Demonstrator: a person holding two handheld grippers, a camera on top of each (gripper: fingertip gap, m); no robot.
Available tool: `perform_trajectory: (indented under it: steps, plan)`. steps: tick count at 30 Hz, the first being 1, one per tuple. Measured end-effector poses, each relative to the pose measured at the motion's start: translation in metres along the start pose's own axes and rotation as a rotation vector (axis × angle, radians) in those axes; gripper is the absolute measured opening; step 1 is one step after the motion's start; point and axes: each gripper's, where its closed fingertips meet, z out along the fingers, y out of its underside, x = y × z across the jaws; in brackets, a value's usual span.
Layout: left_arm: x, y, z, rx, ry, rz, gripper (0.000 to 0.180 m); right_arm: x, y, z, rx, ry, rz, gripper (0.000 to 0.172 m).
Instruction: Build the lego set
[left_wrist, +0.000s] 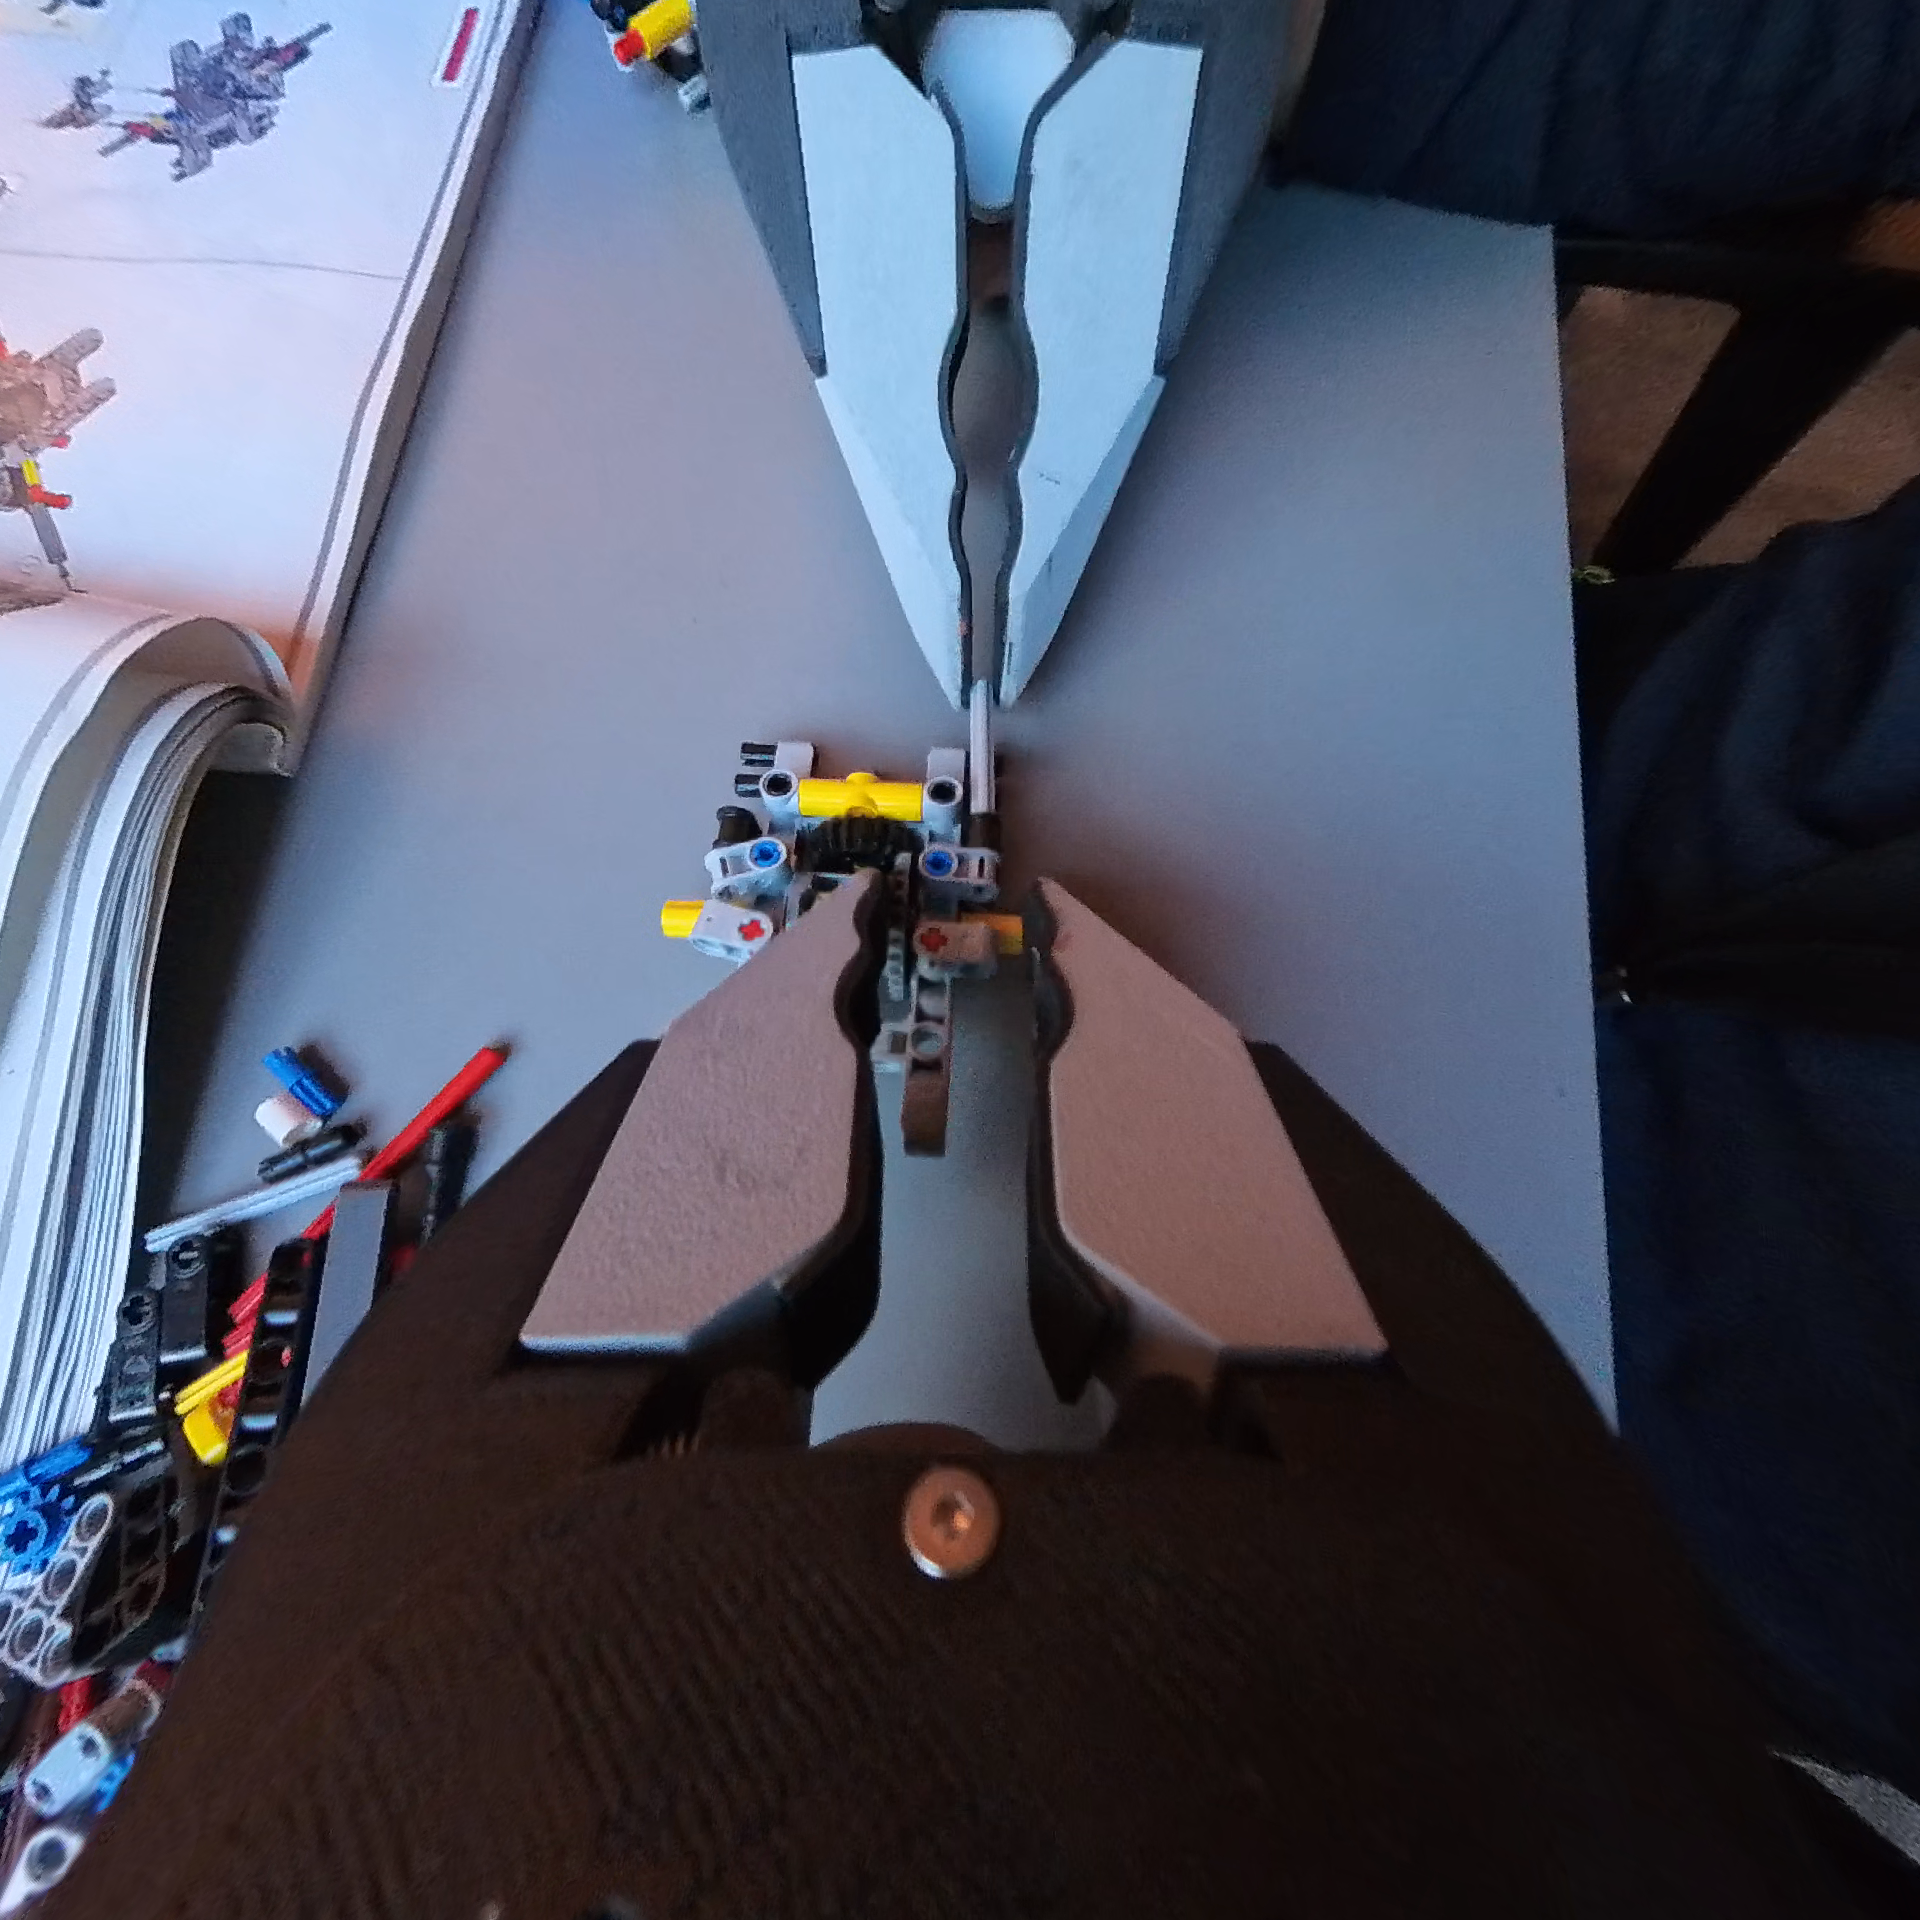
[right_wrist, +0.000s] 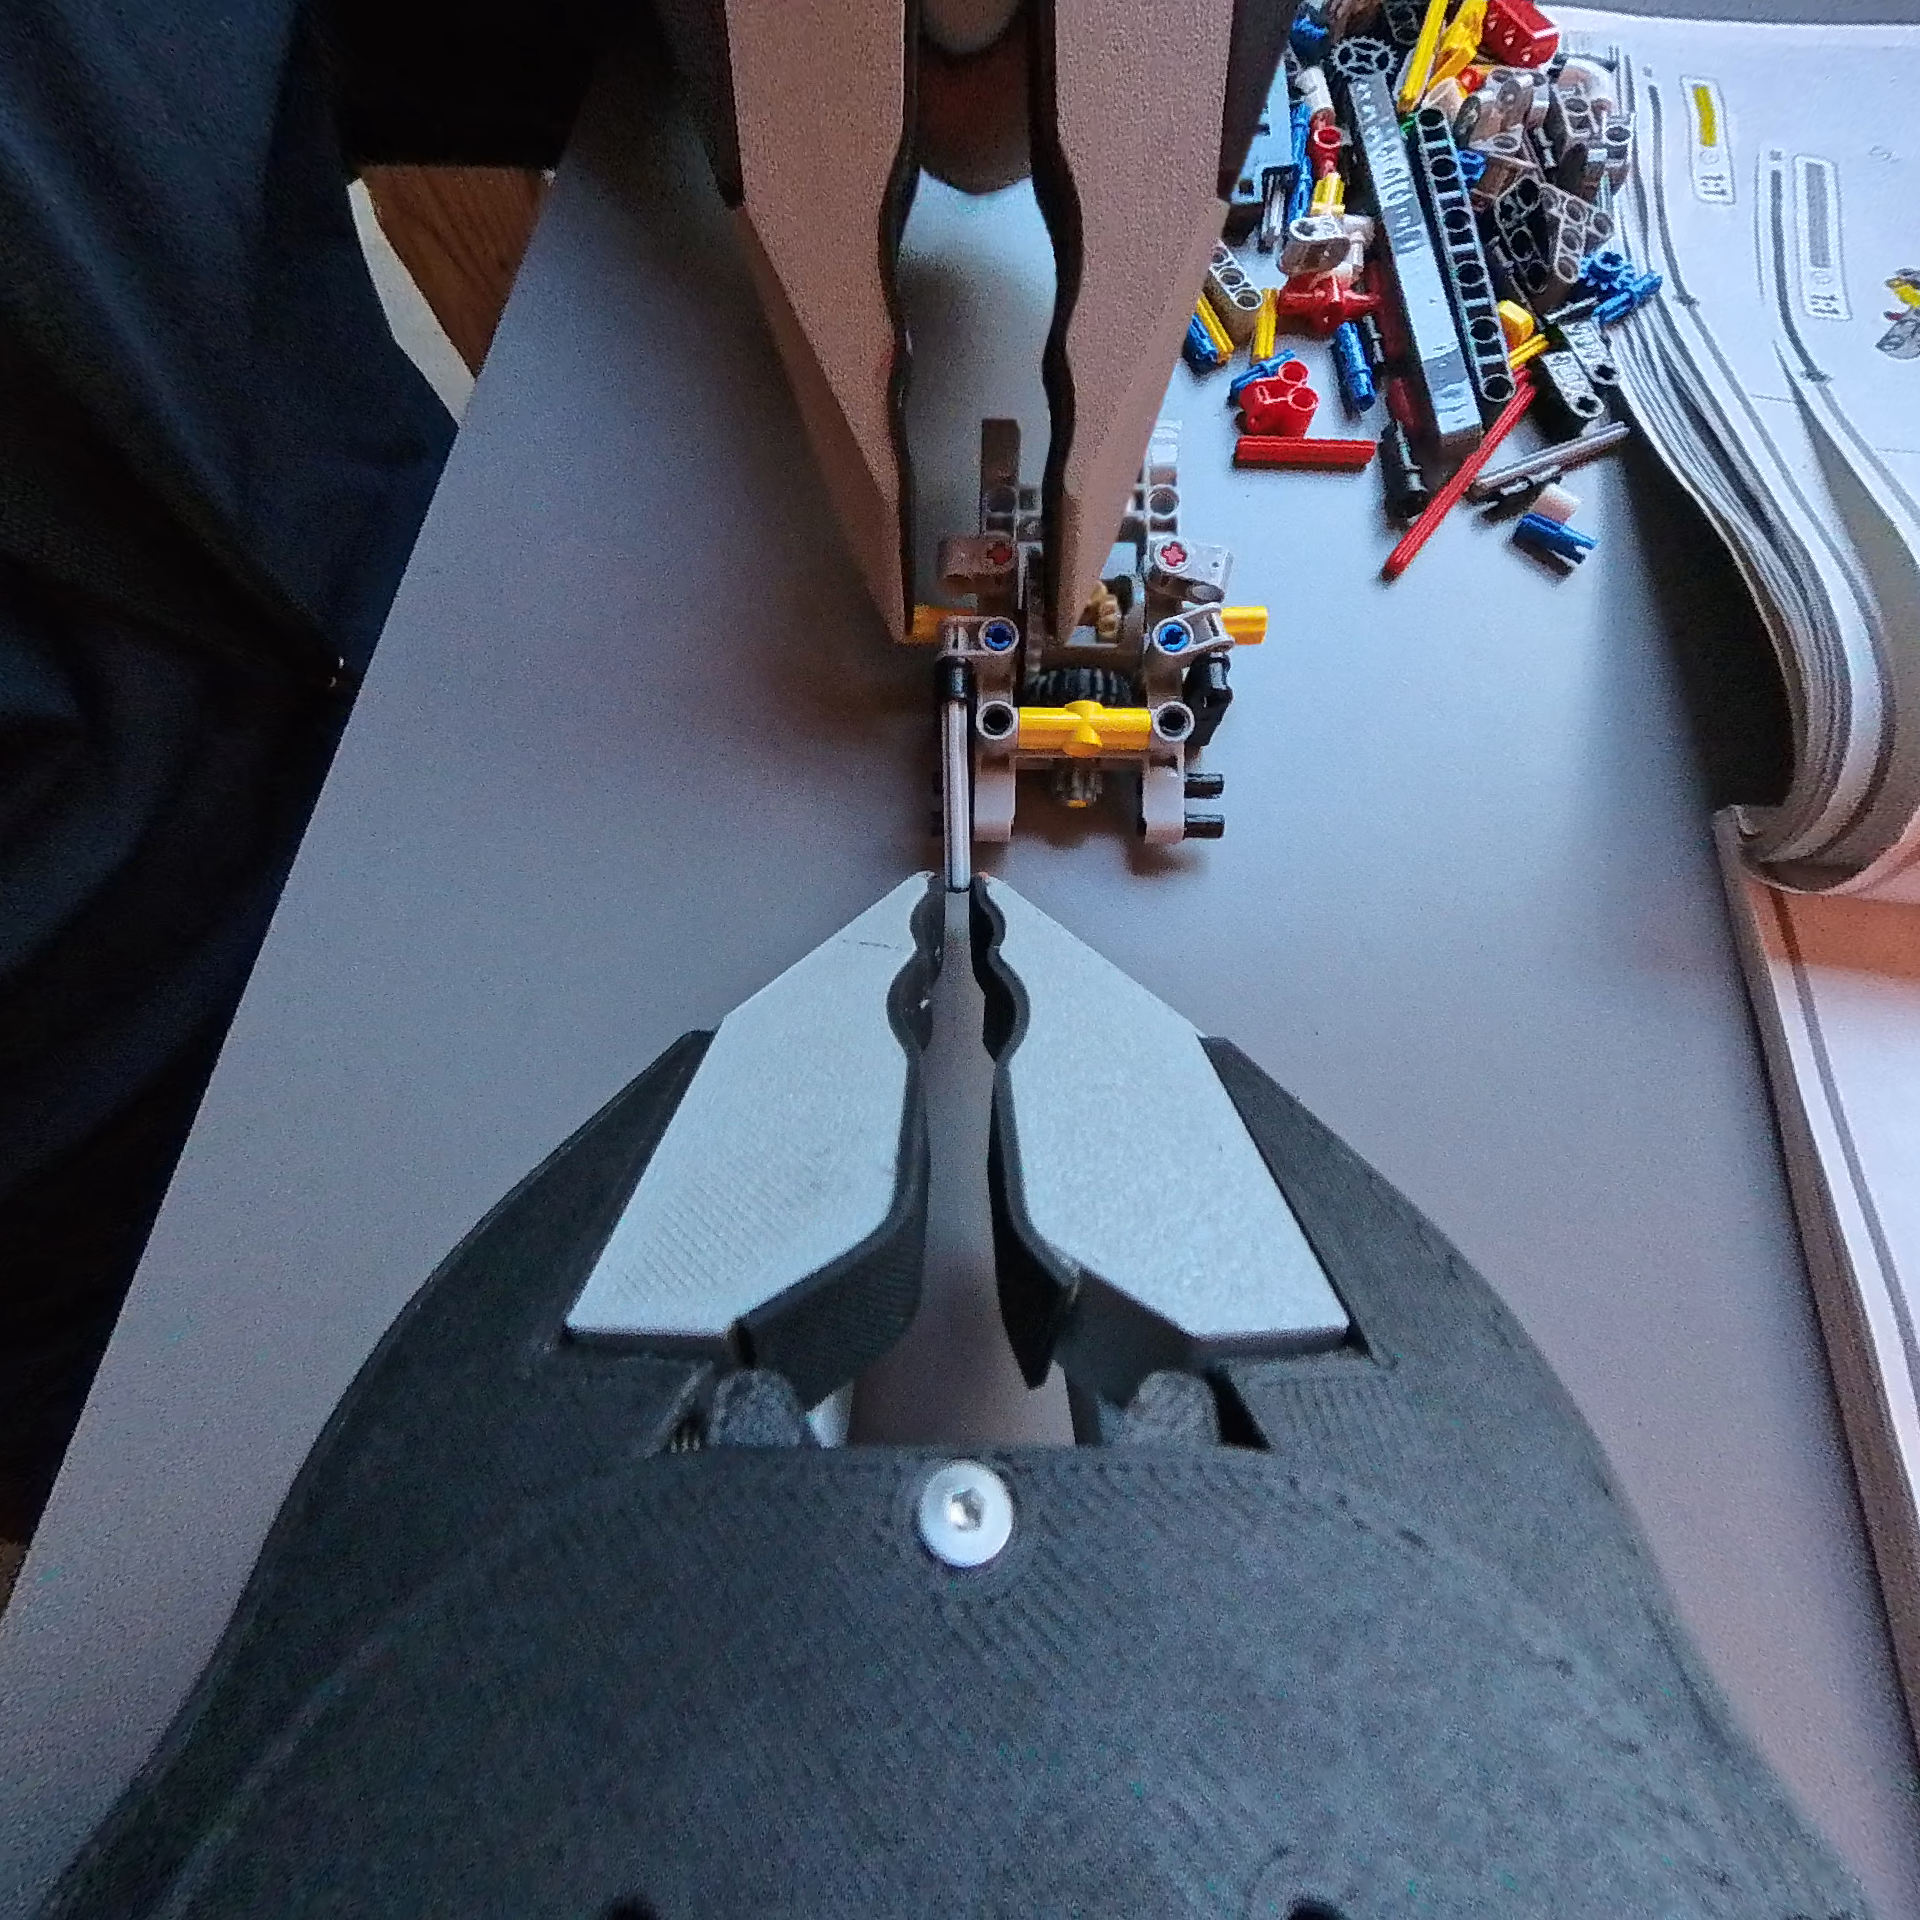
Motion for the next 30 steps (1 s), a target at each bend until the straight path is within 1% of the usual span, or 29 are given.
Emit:
perform_trajectory:
  steps: [6, 10, 15, 21, 25, 30]
  plan:
    - [-0.0017, 0.0007, 0.0023, -0.01, -0.038, 0.038, 0.019, -0.0006, -0.0006, 0.0022, -0.008, 0.001, 0.002, 0.002]
    - [-0.0021, 0.0, 0.0028, 0.006, -0.032, 0.033, 0.018, 0.0002, -0.0007, 0.0015, -0.006, 0.001, 0.01, 0.001]
    - [-0.0027, -0.0017, 0.004, 0.059, -0.023, 0.015, 0.017, -0.0012, 0.0017, 0.0021, -0.028, -0.008, 0.019, 0.001]
    - [-0.0027, -0.0021, 0.0044, 0.079, -0.02, 0.0, 0.017, -0.0028, 0.0028, 0.0034, -0.046, -0.06, 0.083, 0.001]
    - [-0.0041, -0.0016, 0.0037, 0.081, -0.014, -0.019, 0.017, 0.0013, 0.0031, 0.0059, -0.065, -0.011, 0.05, 0.0]
    - [-0.0052, -0.0008, 0.0028, 0.079, -0.021, -0.028, 0.017, 0.0042, 0.0017, 0.0077, -0.071, 0.001, 0.057, 0.0]
